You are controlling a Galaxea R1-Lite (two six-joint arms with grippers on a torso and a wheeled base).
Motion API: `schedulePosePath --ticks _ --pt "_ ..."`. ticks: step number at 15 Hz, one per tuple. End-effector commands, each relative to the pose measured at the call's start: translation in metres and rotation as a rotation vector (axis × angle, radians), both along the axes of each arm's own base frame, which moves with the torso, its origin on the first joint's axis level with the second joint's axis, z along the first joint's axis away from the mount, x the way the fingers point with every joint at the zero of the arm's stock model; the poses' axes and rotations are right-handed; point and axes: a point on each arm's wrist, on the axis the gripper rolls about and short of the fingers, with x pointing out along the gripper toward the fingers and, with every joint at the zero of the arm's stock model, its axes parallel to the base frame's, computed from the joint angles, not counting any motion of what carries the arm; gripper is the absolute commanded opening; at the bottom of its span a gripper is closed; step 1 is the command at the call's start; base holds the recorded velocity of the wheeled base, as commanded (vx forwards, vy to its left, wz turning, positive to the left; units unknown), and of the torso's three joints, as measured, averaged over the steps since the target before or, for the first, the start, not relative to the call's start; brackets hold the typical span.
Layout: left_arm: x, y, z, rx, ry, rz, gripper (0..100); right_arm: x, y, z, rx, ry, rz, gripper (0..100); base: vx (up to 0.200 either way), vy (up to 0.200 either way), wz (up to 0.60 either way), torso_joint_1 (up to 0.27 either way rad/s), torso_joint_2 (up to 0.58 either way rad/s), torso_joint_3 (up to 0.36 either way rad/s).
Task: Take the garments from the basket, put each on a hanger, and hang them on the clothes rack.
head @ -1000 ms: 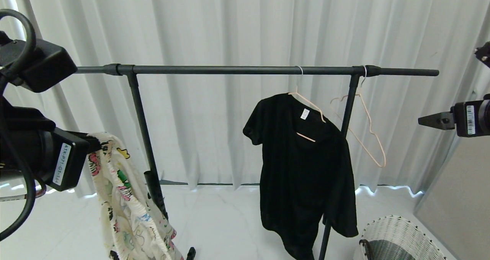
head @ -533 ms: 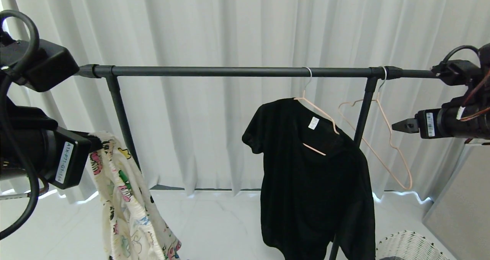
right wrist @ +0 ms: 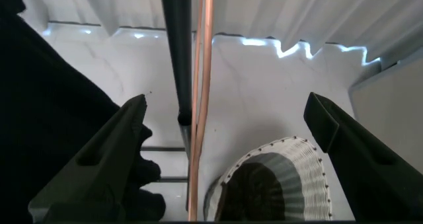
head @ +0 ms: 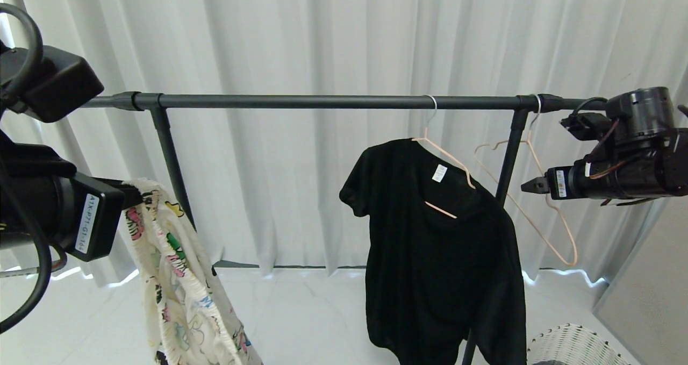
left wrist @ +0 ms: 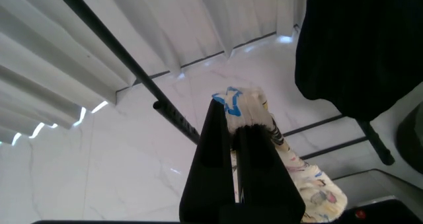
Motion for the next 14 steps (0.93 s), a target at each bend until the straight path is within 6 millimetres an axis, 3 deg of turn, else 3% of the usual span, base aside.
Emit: schedulePosePath --ticks 1,9,10,14 --pt "0.0 0.0 -0.002 0.004 0.008 0.001 0 0.018 0.003 -0.015 -0.002 0.038 0.002 100 0.0 0.0 0.0 0.0 0.0 0.0" --pt "0.0 0.0 -0.006 0.007 0.019 0.002 0 0.028 0.005 -0.026 0.01 0.066 0.015 100 0.0 0.0 0.0 0.0 0.0 0.0" --pt "0.0 0.0 -0.006 0.007 0.019 0.002 0 0.028 0.005 -0.026 0.01 0.067 0.015 0 0.0 0.0 0.0 0.0 0.0 0.0" --pt "0.0 0.0 -0.005 0.006 0.018 0.002 0 0.026 0.005 -0.02 0.012 0.049 0.016 0 0.0 0.0 0.0 0.0 0.0 0.0"
